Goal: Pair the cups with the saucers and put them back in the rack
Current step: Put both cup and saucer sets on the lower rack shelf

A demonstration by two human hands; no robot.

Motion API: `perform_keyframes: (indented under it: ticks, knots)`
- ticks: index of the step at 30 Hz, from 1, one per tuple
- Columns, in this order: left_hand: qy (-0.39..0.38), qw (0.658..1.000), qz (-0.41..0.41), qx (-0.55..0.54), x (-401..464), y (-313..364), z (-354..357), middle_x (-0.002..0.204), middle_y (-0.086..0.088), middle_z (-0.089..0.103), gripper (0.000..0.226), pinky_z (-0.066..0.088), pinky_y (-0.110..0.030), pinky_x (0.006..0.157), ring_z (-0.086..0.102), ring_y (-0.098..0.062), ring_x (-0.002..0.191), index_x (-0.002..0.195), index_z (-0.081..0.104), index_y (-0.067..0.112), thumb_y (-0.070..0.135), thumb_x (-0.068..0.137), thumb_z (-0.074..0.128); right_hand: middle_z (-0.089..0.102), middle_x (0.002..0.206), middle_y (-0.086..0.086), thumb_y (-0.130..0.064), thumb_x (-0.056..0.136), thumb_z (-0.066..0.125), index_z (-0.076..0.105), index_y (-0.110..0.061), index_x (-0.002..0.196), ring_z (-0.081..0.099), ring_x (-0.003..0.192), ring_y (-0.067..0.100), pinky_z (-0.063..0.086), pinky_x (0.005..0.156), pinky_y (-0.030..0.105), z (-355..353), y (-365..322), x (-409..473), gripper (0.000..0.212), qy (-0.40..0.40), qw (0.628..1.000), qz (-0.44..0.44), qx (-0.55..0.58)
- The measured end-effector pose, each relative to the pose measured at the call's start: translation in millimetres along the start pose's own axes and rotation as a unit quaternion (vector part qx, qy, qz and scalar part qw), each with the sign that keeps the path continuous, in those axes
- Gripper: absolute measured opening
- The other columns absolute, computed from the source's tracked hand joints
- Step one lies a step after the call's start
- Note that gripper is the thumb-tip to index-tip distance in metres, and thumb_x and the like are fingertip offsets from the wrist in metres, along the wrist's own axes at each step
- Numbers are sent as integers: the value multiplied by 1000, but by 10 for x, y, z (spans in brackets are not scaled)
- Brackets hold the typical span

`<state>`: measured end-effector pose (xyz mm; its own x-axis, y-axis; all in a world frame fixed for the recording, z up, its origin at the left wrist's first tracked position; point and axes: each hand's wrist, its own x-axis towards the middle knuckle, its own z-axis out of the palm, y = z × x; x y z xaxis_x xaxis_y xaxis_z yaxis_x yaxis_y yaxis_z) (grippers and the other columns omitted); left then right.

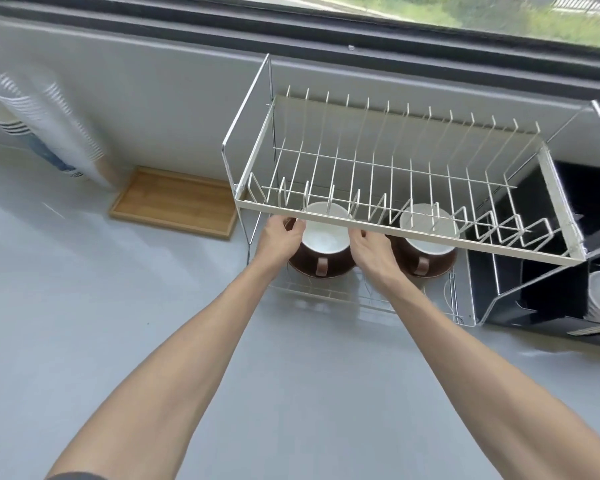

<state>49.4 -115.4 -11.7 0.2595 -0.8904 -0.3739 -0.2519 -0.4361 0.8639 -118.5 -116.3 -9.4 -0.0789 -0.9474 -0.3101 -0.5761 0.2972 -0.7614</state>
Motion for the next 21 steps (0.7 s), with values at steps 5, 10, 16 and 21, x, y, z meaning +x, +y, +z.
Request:
perform_keyframes:
  ticks: [5, 10, 16, 21]
  knots:
    - [-3, 1000, 2, -18, 138, -5, -17, 118, 1, 65, 37, 45, -32, 104, 58, -20, 120, 129, 64, 18, 36, 97, 62, 65, 112, 6, -43, 105, 37, 64, -15, 113, 56, 99, 24, 44, 93, 40, 59, -61, 112, 40, -3, 999, -18, 31]
    - [7, 1000, 0, -23, 217, -5, -28, 114, 3, 61, 38, 42, -26, 97, 55, -15, 115, 131, 63, 18, 38, 98, 62, 63, 105, 3, -42, 106, 37, 64, -15, 111, 55, 97, 22, 40, 86, 34, 86, -64, 170, 39, -9, 999, -25, 47]
    - [6, 1000, 19, -13, 299, -13, -28, 101, 4, 68, 7, 46, -29, 88, 63, -19, 104, 97, 64, 31, 37, 97, 63, 64, 132, 8, -43, 106, 37, 59, -16, 134, 57, 123, 28, 41, 100, 36, 84, -104, 201, 44, -11, 998, -19, 53]
    - [-6, 1000, 24, -4, 313, -14, -32, 107, 0, 73, 26, 47, -31, 88, 67, -25, 113, 108, 69, 24, 44, 95, 60, 60, 140, 9, -44, 107, 35, 55, -17, 139, 52, 131, 30, 39, 108, 40, 87, -117, 190, 47, -14, 999, -21, 42]
